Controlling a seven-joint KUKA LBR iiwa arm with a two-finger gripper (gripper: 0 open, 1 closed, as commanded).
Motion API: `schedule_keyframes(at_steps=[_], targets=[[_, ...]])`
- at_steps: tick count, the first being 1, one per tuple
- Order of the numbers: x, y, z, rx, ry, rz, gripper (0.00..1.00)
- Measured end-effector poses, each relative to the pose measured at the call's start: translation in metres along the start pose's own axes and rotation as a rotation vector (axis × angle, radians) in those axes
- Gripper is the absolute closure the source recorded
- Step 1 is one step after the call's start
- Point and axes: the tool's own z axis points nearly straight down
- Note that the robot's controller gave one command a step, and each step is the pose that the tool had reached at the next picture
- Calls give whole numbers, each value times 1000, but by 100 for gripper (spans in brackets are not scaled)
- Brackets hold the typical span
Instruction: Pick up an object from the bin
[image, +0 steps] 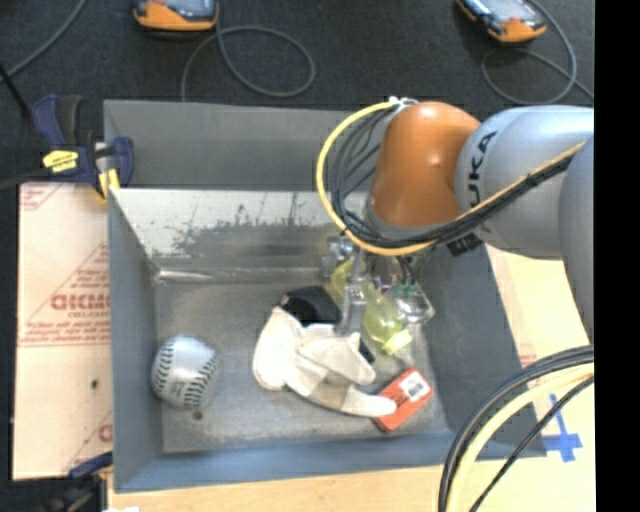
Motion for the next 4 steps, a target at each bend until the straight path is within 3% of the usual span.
schedule_keyframes(at_steps=[1,2,3,4], targets=[[-2,0,-5,0,-8,0,0],[53,16,53,-1,-14,-63,0],[61,24,59,-4,-13,-38,0],[65,25,41,-1,-23,-9,0]])
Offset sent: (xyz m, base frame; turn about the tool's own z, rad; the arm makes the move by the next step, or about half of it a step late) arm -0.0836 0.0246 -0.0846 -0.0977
